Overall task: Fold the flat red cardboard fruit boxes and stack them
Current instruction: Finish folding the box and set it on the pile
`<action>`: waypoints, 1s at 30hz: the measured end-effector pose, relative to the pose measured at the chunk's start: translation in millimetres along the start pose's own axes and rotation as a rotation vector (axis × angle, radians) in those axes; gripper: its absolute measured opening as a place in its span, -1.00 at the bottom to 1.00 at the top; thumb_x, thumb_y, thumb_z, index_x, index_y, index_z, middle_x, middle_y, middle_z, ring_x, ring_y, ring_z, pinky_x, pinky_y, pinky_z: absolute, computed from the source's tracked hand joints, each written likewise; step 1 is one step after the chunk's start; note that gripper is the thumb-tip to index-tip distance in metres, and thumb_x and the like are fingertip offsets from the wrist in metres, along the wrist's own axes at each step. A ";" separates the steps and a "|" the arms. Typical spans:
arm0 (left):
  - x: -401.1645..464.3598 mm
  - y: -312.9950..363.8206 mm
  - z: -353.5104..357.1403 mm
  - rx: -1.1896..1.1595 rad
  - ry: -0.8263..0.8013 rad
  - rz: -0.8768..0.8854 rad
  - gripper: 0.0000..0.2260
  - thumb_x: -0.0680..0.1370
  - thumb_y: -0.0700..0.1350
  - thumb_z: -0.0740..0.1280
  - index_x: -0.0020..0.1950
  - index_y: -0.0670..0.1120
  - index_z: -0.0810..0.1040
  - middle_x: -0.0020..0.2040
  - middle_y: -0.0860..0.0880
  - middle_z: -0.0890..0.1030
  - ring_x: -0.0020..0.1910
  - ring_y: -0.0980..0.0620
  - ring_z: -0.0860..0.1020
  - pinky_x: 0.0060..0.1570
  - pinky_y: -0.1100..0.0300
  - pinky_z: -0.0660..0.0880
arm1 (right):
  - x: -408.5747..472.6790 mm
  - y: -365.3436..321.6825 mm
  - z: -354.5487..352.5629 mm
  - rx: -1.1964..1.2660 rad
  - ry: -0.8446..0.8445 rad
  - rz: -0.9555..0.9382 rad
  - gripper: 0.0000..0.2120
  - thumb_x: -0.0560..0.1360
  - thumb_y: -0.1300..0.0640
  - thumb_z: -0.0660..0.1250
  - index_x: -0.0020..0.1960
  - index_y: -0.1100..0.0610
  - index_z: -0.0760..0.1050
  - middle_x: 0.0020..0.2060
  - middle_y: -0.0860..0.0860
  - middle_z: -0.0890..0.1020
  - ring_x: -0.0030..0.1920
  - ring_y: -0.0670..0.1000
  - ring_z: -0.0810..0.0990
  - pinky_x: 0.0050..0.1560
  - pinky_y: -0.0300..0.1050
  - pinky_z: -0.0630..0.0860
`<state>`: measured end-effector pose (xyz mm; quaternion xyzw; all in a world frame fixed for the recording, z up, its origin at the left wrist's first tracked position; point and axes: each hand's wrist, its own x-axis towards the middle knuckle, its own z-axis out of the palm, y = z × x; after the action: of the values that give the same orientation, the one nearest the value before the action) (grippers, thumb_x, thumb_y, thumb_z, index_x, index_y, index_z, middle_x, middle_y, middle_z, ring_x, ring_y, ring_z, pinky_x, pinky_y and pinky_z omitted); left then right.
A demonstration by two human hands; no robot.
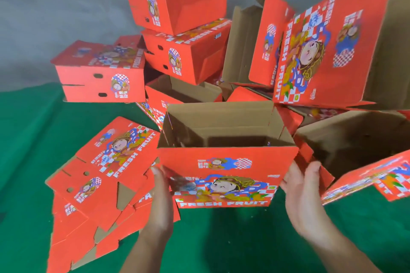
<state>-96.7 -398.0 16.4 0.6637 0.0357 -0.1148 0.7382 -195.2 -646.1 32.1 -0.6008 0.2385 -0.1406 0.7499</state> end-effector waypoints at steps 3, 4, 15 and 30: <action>-1.6 21.4 8.1 0.108 -0.014 0.137 -0.28 0.42 0.46 0.34 0.48 0.13 0.41 0.31 0.15 0.62 0.31 0.13 0.57 0.28 0.10 0.48 | 5.3 -23.0 2.6 -0.112 -0.027 -0.193 -0.29 0.40 -0.38 0.33 0.50 -0.20 0.34 0.32 -0.09 0.61 0.41 0.03 0.50 0.47 0.23 0.33; -0.1 29.0 10.4 0.175 0.013 0.192 -0.35 0.39 0.33 0.43 0.40 0.12 0.40 0.17 0.15 0.65 0.18 0.13 0.60 0.15 0.18 0.54 | 11.9 -30.9 3.5 -0.177 -0.048 -0.251 -0.25 0.36 -0.29 0.41 0.52 -0.24 0.30 0.33 -0.08 0.59 0.42 0.04 0.49 0.45 0.24 0.36; 47.8 163.0 117.4 -0.318 0.211 0.379 -0.67 0.62 -0.16 0.38 0.33 0.00 0.37 0.09 -0.06 0.51 -0.16 0.15 0.53 -0.17 0.25 0.55 | 132.4 -216.2 67.5 -0.883 0.306 -1.066 0.06 0.33 -0.29 0.49 0.67 0.00 0.08 0.58 0.17 0.15 0.55 0.14 0.12 0.55 0.16 0.07; 83.9 143.0 169.3 0.121 -0.203 0.219 -0.85 0.66 -0.08 0.34 0.20 0.04 0.63 0.14 0.02 0.70 0.13 0.11 0.63 0.15 0.25 0.51 | 171.5 -159.5 52.8 -1.088 -0.246 -0.541 -0.81 0.58 0.02 0.37 0.07 0.09 0.69 -0.08 0.02 0.75 -0.01 0.02 0.70 0.06 -0.01 0.59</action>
<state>-1.1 -562.3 157.8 0.6920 -0.1189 -0.1020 0.7047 -10.1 -725.4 162.9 -0.9480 0.0271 -0.1140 0.2960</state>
